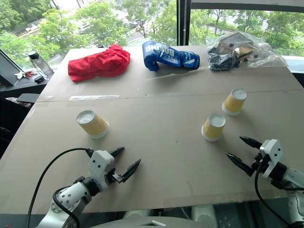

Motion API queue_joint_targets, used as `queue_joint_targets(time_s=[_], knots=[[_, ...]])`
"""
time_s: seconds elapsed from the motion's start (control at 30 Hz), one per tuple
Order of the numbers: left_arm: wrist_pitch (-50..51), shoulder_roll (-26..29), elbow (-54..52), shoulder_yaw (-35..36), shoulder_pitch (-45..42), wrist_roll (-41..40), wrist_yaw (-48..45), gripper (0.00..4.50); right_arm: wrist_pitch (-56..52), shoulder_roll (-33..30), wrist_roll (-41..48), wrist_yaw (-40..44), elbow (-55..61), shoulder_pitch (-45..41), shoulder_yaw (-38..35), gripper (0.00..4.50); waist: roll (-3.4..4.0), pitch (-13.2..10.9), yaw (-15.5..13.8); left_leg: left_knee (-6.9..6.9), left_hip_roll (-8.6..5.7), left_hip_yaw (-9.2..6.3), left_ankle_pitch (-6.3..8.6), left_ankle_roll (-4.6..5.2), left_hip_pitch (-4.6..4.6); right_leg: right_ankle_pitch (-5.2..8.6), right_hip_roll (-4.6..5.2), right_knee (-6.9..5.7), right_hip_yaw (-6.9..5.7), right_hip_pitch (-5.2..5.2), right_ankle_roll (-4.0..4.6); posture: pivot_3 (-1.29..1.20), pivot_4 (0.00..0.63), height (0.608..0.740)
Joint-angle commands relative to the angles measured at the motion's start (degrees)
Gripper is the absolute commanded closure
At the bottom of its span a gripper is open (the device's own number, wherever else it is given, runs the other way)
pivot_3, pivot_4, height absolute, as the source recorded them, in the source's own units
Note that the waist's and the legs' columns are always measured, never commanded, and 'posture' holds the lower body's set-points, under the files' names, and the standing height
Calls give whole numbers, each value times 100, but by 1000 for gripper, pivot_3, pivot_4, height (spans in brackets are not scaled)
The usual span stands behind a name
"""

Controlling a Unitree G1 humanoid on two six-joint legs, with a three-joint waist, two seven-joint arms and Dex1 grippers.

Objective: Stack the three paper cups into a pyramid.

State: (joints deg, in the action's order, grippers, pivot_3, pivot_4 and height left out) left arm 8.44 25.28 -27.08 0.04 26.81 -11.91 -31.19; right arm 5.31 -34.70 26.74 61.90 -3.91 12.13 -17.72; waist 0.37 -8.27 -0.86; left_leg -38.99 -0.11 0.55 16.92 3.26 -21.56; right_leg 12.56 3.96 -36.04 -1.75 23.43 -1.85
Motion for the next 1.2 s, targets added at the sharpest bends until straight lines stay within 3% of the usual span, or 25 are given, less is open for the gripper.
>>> queue_joint_targets(time_s=[0.03,0.8,0.93,1.2], knots=[[10,8,-98,44,78,-38,-11,0,143,-39,8,73,-42,-52,-27,71,0,0,0,0,0,0,0,0,0,0,0,0,0,0,0,0,150,737],[-23,151,50,210,-262,-74,-191,0,357,146,-58,-114,-116,-130,34,71,-13,-8,-1,0,4,0,0,0,-3,0,0,0,0,3,1,0,150,737],[38,366,-40,302,-702,-173,-395,0,31,287,217,-450,334,-349,15,71,-14,-9,-3,0,5,0,0,0,-6,-1,0,-1,-1,7,1,0,150,737],[802,984,-754,273,-1726,-1377,-1326,0,-537,365,210,-939,1010,-822,244,71,-15,-9,2,0,8,1,-1,-1,-11,-3,-6,-1,-1,11,4,0,150,737]])
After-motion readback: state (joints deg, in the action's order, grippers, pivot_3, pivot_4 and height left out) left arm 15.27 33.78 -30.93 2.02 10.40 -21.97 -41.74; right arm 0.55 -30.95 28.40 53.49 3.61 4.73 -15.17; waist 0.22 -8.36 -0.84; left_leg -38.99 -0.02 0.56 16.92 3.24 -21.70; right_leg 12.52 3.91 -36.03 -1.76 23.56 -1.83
